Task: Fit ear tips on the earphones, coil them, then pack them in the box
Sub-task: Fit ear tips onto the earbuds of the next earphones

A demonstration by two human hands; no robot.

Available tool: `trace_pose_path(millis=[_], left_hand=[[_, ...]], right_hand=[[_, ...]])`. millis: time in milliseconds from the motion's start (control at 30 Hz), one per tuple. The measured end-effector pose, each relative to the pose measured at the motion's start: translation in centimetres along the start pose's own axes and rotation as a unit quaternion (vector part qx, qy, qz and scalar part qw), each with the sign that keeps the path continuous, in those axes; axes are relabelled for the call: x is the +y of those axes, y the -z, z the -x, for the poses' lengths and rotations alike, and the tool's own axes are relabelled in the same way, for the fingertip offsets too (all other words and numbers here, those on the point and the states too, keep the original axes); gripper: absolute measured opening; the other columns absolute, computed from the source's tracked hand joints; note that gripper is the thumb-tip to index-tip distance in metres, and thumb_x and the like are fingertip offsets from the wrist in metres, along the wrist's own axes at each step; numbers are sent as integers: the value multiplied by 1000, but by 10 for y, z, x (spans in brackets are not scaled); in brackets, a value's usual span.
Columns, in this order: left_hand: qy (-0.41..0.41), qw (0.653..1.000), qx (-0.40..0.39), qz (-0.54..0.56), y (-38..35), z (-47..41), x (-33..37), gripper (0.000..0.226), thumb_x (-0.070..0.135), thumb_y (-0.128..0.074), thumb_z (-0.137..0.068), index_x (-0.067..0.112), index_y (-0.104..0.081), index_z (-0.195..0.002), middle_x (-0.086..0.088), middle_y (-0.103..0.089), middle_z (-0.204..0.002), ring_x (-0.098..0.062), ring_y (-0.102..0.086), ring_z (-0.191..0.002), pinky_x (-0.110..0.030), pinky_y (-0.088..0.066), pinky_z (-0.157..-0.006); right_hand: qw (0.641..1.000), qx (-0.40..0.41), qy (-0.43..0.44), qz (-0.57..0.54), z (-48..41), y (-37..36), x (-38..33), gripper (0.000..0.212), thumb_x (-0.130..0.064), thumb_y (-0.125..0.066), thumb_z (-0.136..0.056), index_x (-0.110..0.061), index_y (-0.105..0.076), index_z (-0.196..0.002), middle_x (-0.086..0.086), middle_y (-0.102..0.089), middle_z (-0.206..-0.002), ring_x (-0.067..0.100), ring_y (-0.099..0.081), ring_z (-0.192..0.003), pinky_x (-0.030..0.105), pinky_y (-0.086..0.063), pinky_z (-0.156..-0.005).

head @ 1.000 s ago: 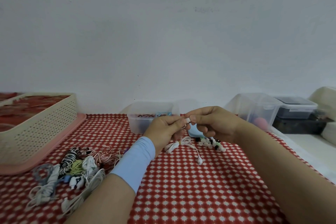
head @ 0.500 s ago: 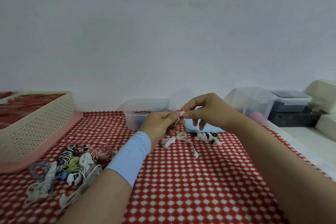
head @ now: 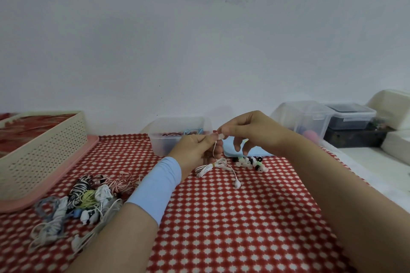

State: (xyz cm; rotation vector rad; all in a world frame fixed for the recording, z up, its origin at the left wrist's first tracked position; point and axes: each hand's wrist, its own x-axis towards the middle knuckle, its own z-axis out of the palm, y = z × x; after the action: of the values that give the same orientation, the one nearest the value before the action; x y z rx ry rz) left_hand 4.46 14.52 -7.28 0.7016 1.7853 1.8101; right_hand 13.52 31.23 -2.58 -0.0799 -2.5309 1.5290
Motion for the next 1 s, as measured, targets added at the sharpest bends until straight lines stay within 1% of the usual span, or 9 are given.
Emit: trace_pose_path(millis=[100, 233, 333, 467, 567, 633, 767, 900, 1000], left_hand=[[-5, 999, -32, -5, 1, 3, 0, 22, 27, -59, -95, 9, -73, -95, 1, -70, -70, -12, -65, -69, -28, -55, -72], [-27, 997, -54, -52, 2, 5, -1, 23, 27, -56, -97, 13, -73, -91, 2, -70, -72, -12, -65, -71, -28, -54, -73], [-36, 998, -34, -47, 2, 4, 0, 22, 26, -58, -96, 14, -75, -88, 1, -72, -73, -13, -66, -70, -28, -54, -71], [-36, 994, -50, -87, 3, 3, -1, 23, 28, -57, -97, 16, -76, -89, 1, -73, -76, -13, -67, -76, -34, -57, -80], [-45, 984, -40, -168, 5, 6, 4, 23, 30, -57, -97, 21, -76, -87, 5, -75, -76, -10, -69, -76, -24, -55, -74], [-64, 967, -20, -245, 7, 8, 12, 22, 33, -60, -95, 24, -77, -85, 7, -76, -79, -10, -70, -78, -22, -54, -76], [-90, 921, -3, -380, 13, 7, 31, 21, 43, -67, -88, 26, -78, -85, 9, -74, -82, -13, -68, -83, -30, -53, -84], [-22, 833, -80, -547, 17, 13, 45, 14, 43, -75, -81, 32, -77, -88, 18, -71, -89, -3, -63, -87, -25, -49, -86], [32, 790, -141, -596, 14, 19, 53, 22, 44, -78, -76, 38, -76, -98, 22, -66, -98, -1, -59, -95, -26, -44, -92]], right_hand=[[997, -45, -40, -46, 2, 5, 4, 14, -23, -74, -90, -18, -82, -99, 8, -76, -109, 15, -62, -69, 32, -54, -63], [990, -71, -73, -95, 3, 5, 8, 25, -29, -78, -75, -17, -82, -97, 11, -75, -98, 14, -63, -67, 32, -54, -64], [990, -64, -68, -103, 2, 5, 11, 28, -30, -78, -76, -17, -82, -100, 23, -71, -111, 13, -63, -67, 32, -53, -64], [990, -70, -75, -95, 1, 7, 15, 19, -26, -76, -83, -15, -82, -99, 15, -74, -103, 13, -64, -68, 30, -53, -63], [994, -61, -77, -52, 0, 5, 16, 12, -21, -74, -90, -15, -81, -98, 13, -76, -102, 13, -65, -68, 25, -51, -57], [996, -50, -72, -5, 0, 6, 13, 14, -25, -73, -92, -17, -81, -99, 6, -77, -104, 12, -65, -68, 22, -47, -53], [984, -4, -53, 168, -4, 16, 11, 7, -28, -75, -90, -25, -81, -87, -11, -76, -83, 3, -58, -58, 19, -44, -59], [941, -62, -80, 324, -7, 5, 15, 9, -26, -82, -82, -32, -83, -88, -22, -73, -88, 0, -66, -86, 23, -51, -83], [917, -81, -97, 379, -9, -3, 18, 12, -28, -84, -80, -32, -83, -92, -17, -76, -96, 6, -66, -91, 27, -53, -91]])
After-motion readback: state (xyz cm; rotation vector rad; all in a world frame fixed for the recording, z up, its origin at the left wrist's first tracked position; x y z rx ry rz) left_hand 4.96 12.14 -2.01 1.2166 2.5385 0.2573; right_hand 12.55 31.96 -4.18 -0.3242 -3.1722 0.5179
